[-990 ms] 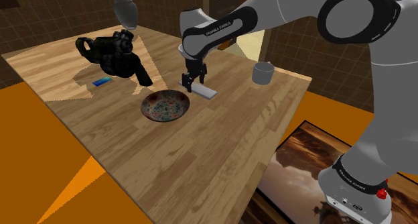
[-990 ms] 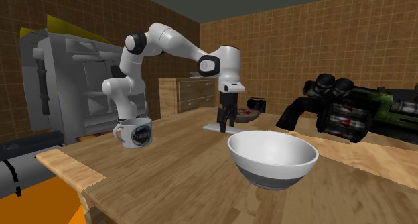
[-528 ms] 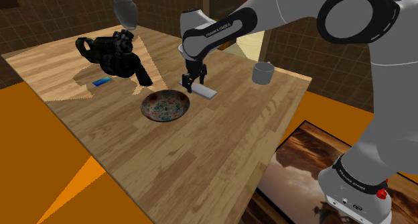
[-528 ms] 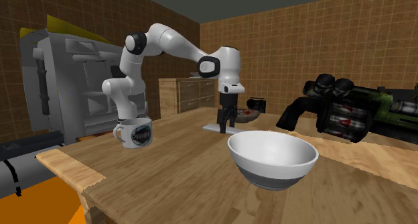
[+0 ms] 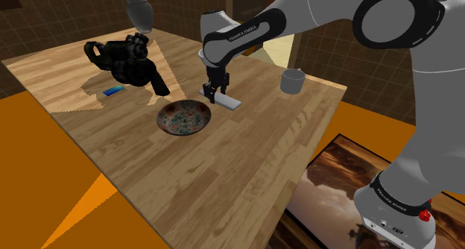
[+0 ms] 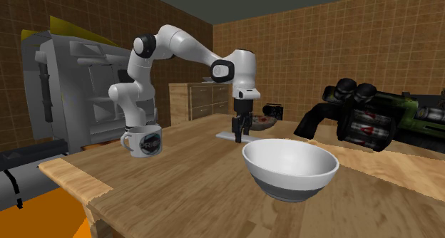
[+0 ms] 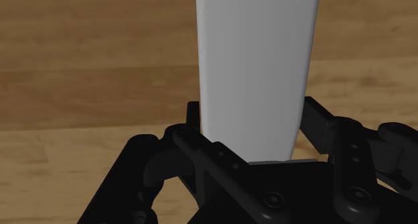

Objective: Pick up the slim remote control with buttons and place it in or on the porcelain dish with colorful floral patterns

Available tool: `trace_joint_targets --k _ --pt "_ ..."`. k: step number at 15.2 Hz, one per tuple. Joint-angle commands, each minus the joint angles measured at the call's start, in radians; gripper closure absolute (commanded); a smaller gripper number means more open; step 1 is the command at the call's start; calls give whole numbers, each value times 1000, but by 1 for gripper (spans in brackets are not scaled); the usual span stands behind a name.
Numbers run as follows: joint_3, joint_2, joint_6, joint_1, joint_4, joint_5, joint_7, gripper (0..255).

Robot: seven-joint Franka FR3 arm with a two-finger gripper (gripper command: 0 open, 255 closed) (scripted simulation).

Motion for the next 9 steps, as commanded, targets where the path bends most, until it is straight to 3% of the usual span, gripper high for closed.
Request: trace_joint_targets --k 1,9 --pt "0 0 0 0 0 0 0 255" --pt "3 -36 -75 -1 40 6 -4 255"
